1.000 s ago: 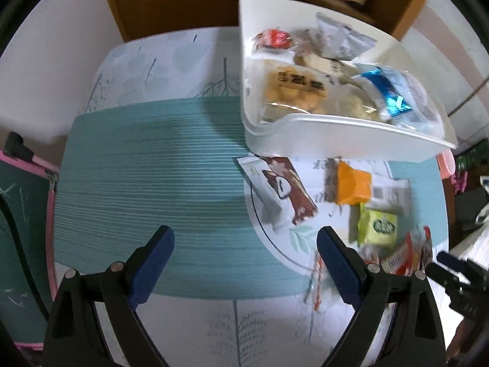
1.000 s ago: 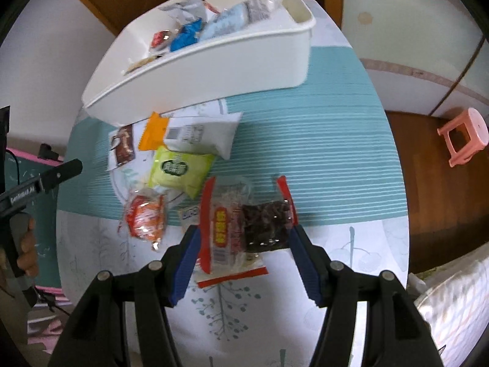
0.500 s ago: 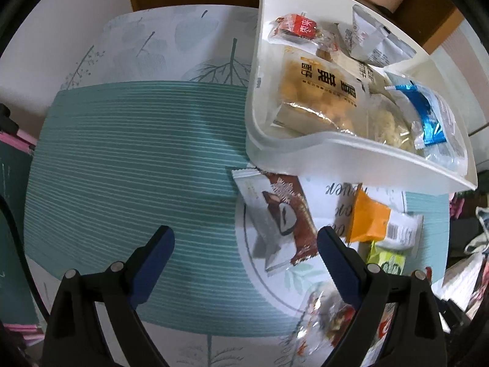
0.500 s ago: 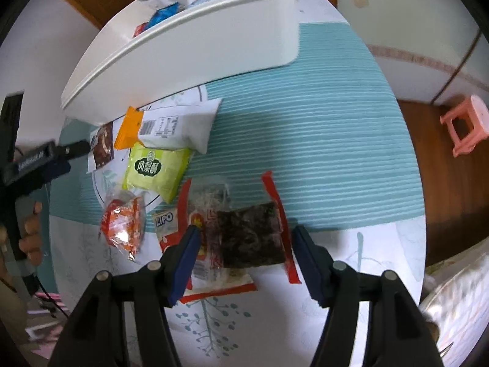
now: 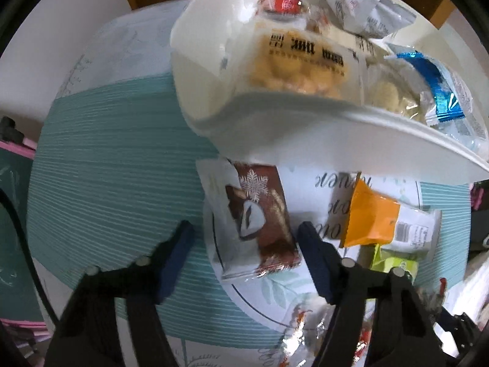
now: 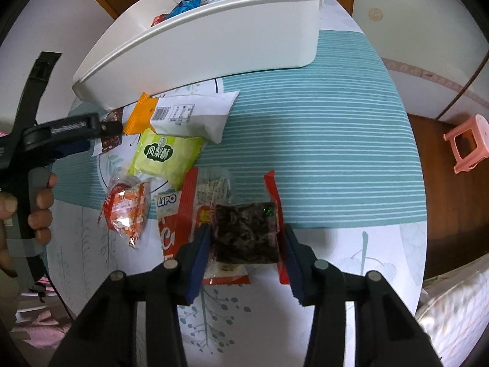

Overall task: Organize snacks
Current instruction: 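Grasp the brown chocolate wrapper with the left tool while the right tool grasps the dark clear bag, then carry both packs into the white tray and open both tools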

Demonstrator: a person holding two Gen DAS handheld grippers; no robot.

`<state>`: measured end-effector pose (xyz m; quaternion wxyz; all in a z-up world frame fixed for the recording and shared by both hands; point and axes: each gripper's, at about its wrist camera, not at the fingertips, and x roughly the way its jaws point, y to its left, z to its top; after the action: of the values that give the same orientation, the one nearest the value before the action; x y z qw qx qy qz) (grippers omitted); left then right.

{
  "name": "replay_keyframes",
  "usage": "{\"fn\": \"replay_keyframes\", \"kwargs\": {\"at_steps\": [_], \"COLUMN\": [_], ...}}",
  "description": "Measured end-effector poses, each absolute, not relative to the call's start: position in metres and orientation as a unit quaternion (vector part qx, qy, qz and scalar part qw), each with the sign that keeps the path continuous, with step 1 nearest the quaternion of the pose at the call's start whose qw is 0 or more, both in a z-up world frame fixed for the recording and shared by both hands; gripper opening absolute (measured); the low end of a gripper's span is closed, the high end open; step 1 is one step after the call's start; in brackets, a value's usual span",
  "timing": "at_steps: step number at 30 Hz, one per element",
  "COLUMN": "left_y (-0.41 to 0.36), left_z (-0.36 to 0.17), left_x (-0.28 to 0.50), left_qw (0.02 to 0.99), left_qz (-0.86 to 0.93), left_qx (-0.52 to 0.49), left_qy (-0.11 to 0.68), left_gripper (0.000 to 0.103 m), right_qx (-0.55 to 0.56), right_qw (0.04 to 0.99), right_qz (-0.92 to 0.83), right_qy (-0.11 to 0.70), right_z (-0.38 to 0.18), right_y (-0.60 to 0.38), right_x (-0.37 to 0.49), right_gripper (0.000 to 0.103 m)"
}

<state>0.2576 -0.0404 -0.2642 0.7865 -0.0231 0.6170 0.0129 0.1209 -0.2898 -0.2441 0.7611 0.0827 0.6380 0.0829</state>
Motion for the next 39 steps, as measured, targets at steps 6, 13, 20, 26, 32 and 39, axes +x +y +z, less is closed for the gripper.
{"fn": "replay_keyframes", "kwargs": {"at_steps": [6, 13, 20, 26, 32, 39], "left_y": [-0.046, -0.019, -0.016, -0.014, -0.030, -0.041], "left_z": [-0.259, -0.248, -0.196, -0.133, -0.070, -0.016], "left_x": [0.252, 0.221, 0.191, 0.175, 0.178, 0.204], "left_qw": [0.790, 0.795, 0.817, 0.848, 0.878, 0.903], "left_qz": [0.006, -0.006, -0.033, -0.057, -0.078, -0.086], "left_qx": [-0.016, -0.029, 0.008, 0.025, 0.052, 0.080], "left_qy": [0.613, 0.606, 0.576, 0.527, 0.469, 0.413], "left_gripper": [0.034, 0.032, 0.032, 0.032, 0.032, 0.032], "right_qx": [0.085, 0.085, 0.060, 0.056, 0.045, -0.004], "right_qw": [0.764, 0.772, 0.791, 0.813, 0.849, 0.892], "right_qz": [0.085, 0.088, 0.107, 0.129, 0.153, 0.153], "right_qy": [0.635, 0.623, 0.600, 0.566, 0.503, 0.424], "right_z": [-0.239, -0.225, -0.188, -0.148, -0.086, -0.020], "right_y": [-0.295, -0.302, -0.295, -0.279, -0.262, -0.240], "right_x": [0.105, 0.105, 0.101, 0.106, 0.128, 0.166], "right_gripper": [0.043, 0.043, 0.042, 0.042, 0.043, 0.043]}}
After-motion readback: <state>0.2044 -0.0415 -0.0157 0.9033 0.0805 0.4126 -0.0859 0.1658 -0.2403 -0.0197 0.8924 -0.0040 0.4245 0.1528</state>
